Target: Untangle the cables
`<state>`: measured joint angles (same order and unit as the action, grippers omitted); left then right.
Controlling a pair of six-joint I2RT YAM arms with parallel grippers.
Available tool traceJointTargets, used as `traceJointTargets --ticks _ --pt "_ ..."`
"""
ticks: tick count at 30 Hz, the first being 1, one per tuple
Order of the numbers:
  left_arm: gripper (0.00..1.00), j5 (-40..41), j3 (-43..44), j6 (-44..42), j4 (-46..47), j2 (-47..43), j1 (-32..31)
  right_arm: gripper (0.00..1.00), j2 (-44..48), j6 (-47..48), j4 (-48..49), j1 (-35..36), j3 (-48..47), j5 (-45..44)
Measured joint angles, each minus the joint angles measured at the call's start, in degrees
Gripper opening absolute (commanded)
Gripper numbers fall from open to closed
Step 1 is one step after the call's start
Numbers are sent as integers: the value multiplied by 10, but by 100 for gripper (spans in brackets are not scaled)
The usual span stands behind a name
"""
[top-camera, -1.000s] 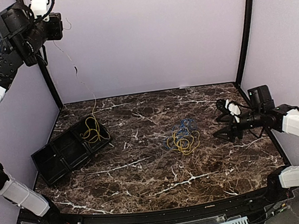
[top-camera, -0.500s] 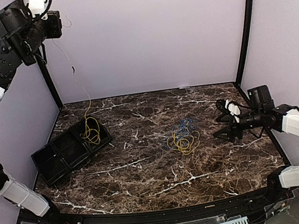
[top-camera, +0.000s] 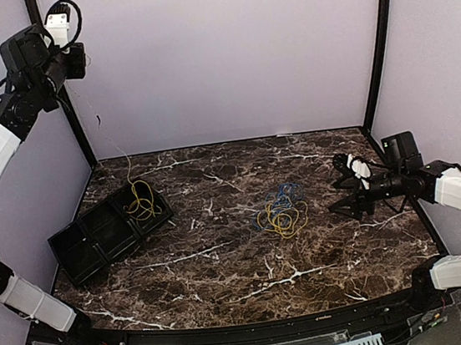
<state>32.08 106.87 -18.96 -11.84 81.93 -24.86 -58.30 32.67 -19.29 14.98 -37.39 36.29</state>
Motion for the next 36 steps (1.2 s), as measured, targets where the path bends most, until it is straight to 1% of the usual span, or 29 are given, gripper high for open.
traceJointTargets --ticks 5,10,14,19,23,26,31,36 --pt "0 -25 -10 21 2 0 33 76 0 1 0 0 0 0" --pt "0 -50 -41 42 9 -3 38 76 0 5 -1 0 0 0" --pt "0 -94 -105 80 4 -20 38 76 0 9 -1 0 0 0" --pt "0 -154 -202 148 -17 -63 38 76 -4 12 -1 0 0 0" --pt "0 -182 -270 190 -34 -112 38 76 -16 14 -3 0 0 0" --pt "0 -194 -302 211 -51 -145 38 76 -23 14 -3 0 0 0" --pt "0 -196 -310 225 -74 -179 38 76 -32 14 -5 0 0 0" --pt "0 -185 -301 232 -101 -206 38 76 -35 15 -5 0 0 0"
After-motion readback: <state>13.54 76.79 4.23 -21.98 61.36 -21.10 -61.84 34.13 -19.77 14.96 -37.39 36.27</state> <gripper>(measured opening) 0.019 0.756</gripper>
